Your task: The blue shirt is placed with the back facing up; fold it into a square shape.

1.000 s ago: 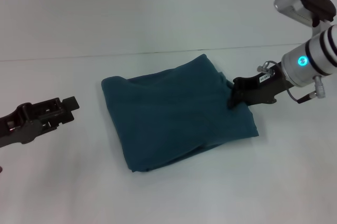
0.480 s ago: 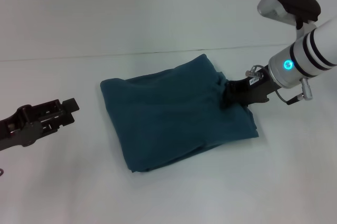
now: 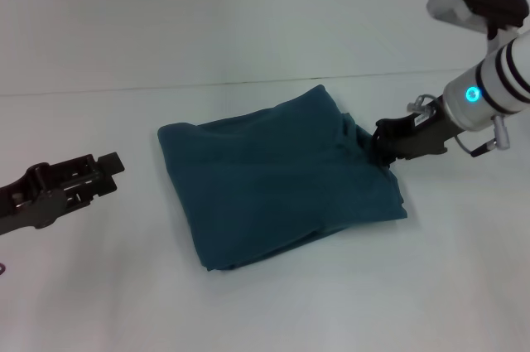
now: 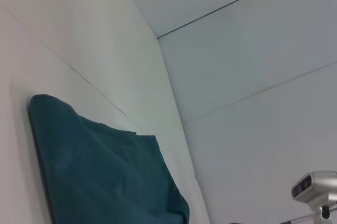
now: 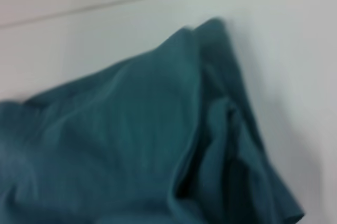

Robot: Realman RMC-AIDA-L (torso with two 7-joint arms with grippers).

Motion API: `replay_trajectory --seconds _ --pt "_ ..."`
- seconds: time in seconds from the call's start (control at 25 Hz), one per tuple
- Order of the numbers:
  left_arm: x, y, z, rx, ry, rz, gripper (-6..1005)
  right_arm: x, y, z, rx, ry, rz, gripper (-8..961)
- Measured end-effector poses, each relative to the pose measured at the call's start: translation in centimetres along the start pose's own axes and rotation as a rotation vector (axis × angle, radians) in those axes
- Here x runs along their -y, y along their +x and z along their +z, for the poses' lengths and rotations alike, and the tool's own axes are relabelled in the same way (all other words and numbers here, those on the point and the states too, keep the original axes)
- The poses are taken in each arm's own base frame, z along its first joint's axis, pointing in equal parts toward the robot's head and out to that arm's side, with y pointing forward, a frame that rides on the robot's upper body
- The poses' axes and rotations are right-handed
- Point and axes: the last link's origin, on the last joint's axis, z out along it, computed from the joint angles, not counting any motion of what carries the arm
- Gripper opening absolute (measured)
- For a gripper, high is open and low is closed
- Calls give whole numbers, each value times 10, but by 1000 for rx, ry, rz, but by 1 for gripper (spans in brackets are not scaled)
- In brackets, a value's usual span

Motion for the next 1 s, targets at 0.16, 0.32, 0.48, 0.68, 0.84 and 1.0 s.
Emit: replay_trajectory --seconds 0.16,0.32,0.48,0.68,0.84,1.0 --pt "0 0 0 0 1 -1 533 6 -7 -7 39 16 17 208" --pt "0 0 0 0 1 0 533 9 -14 -16 71 16 46 207" --pt "0 1 0 -2 1 1 534 2 -17 -20 77 -21 47 207" --pt "1 2 -2 -16 3 -1 534 -17 -17 -22 67 -155 56 206" --pt "2 4 -2 -27 13 -1 533 -32 -10 -14 44 -248 65 206" --pt "2 5 -2 -29 15 1 533 -39 -4 2 59 -251 78 205"
